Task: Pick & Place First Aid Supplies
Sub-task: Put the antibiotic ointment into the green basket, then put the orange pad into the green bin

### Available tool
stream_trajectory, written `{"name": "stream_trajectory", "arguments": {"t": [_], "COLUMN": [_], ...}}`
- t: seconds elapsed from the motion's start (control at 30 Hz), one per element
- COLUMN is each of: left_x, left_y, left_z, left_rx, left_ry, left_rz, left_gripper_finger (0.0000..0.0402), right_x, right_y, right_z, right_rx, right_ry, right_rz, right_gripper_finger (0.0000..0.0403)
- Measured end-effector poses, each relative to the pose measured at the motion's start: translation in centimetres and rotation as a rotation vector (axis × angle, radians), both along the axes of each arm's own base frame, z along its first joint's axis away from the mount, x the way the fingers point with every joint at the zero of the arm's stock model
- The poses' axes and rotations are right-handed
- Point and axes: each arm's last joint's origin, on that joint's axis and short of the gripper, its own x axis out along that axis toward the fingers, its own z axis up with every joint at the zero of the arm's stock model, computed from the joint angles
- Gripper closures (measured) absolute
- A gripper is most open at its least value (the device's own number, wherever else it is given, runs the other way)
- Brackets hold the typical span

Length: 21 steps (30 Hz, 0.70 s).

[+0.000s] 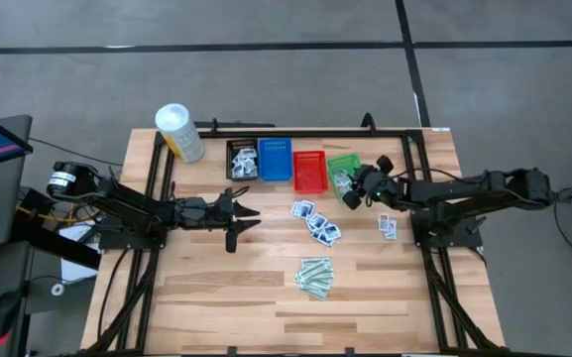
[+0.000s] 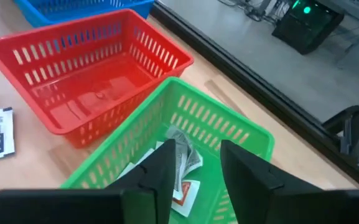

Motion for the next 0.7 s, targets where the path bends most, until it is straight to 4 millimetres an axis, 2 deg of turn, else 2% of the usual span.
{"name": "stream_trajectory", "arguments": {"t": [0.3,0.5,0.7], "left_x": [0.0,0.0,0.0], "left_y": [0.0,0.0,0.0], "left_z": [0.0,0.0,0.0], "left_rx": [0.000,0.000,0.000], "left_ry": [0.000,0.000,0.000], "left_rz": [0.000,0.000,0.000], "left_gripper_finger": [0.0286,0.0286,0.0286], "right_x": [-1.8,-3.2,-4.2], "right_y": [1.5,3.1,4.2], "right_z": [1.1,1.9,2.4], "right_rx": [0.028,0.273,0.501], "right_ry": [0.045,0.069,0.095], "right_rz": [0.085,0.204,0.186], "right_gripper_finger": [0.0281,0.0281,0.0280]}}
